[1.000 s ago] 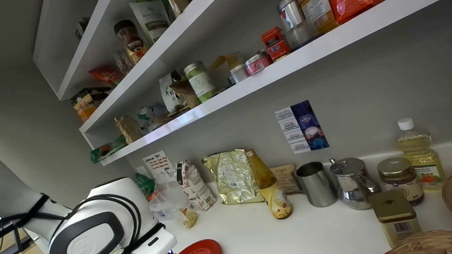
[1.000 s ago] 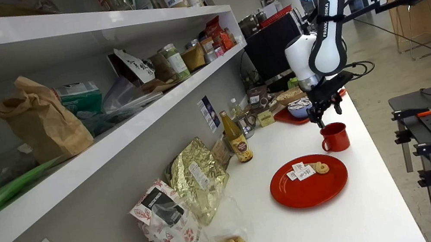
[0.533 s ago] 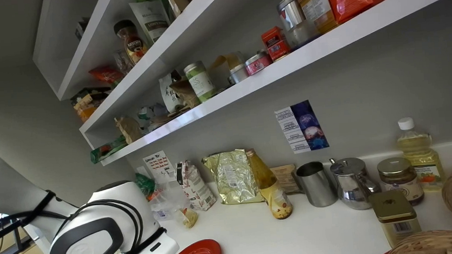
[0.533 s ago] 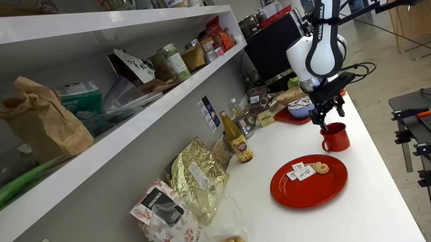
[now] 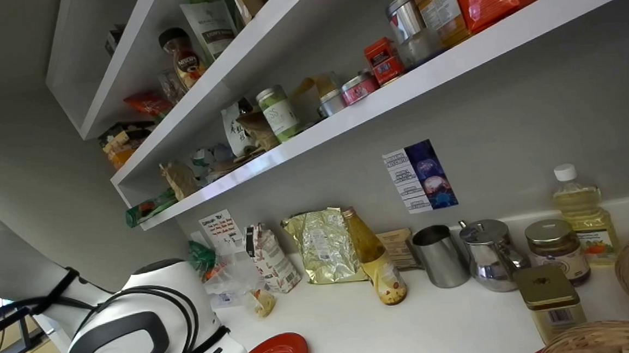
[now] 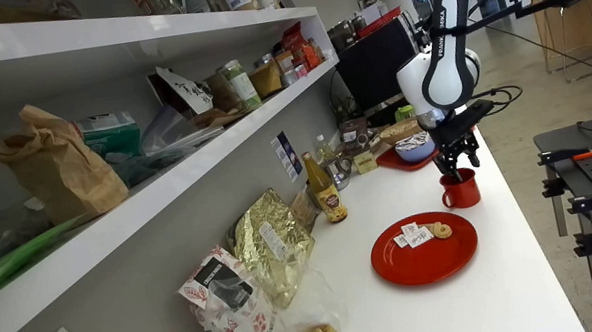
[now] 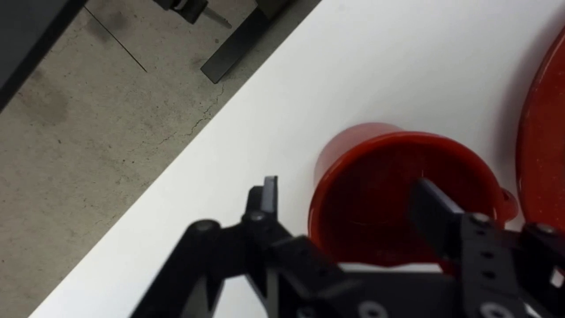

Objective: Put the red mug on the red plate.

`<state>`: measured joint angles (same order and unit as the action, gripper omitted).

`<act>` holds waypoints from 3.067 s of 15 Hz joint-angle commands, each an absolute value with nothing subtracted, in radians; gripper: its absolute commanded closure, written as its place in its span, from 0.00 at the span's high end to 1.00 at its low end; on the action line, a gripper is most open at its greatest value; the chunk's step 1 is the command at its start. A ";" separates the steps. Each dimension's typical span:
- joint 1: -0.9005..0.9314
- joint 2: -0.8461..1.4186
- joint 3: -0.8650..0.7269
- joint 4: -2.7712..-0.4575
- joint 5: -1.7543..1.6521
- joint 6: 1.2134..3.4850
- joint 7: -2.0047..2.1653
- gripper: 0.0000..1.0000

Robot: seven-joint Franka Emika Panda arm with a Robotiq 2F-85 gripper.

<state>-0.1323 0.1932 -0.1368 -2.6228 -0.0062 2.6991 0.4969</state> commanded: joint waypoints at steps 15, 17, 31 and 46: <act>-0.025 0.067 -0.107 -2.573 -0.019 2.693 0.478 0.02; -0.002 0.035 -0.081 -2.543 -0.033 2.690 0.483 0.02; 0.123 0.017 0.125 -2.505 0.121 2.746 0.648 0.02; 0.078 0.218 0.100 -2.471 0.281 2.835 0.547 0.02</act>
<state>0.0936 0.1660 0.0860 -2.5054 0.1857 2.8196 0.6263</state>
